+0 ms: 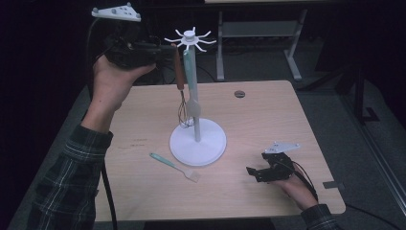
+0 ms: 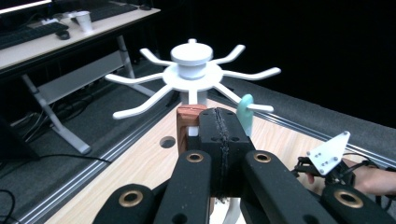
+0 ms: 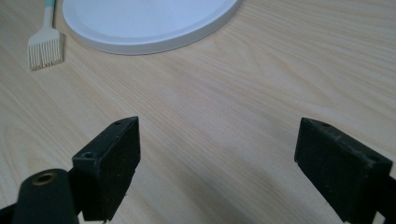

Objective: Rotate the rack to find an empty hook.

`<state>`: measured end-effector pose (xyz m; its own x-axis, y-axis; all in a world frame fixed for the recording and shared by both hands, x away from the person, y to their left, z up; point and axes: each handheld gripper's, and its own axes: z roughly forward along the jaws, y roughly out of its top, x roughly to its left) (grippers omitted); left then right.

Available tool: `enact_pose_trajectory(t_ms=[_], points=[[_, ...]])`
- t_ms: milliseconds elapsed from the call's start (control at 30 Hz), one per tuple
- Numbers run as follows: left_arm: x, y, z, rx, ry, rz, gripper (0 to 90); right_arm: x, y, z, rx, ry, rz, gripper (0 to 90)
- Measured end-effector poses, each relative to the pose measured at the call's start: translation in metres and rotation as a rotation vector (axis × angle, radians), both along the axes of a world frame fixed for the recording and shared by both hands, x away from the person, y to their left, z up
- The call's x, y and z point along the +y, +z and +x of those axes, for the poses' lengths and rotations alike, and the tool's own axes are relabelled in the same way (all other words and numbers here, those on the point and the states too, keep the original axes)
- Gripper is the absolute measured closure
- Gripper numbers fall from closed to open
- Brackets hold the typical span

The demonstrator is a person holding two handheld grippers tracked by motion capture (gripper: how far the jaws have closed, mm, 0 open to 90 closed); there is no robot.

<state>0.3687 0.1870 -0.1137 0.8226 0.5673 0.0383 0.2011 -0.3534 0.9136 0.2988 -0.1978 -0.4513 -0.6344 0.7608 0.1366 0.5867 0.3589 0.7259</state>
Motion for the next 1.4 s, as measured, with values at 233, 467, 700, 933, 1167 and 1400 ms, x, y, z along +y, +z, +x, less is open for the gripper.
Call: enact_pose_trajectory(t_ms=[233,467,700,933,1167,1400], points=[[0.005,0.001,0.008,-0.01,0.036,0.003,90.0,0.0,0.0,0.0,0.0,-0.001,-0.002,14.5],[0.009,0.001,0.018,-0.01,0.063,0.0,90.0,0.0,0.0,0.0,0.0,0.0,-0.002,14.5],[0.012,0.002,0.026,-0.014,0.084,0.001,90.0,0.0,0.0,0.0,0.0,0.001,-0.002,14.5],[0.01,0.0,0.032,-0.017,0.098,-0.003,90.0,0.0,0.0,0.001,-0.002,0.002,-0.004,14.5],[0.018,-0.006,0.023,-0.017,0.1,0.007,90.0,-0.001,0.0,0.001,0.0,0.002,-0.001,14.5],[0.032,-0.029,0.011,0.009,0.111,0.015,90.0,0.001,0.0,0.0,-0.001,0.002,0.0,14.5]])
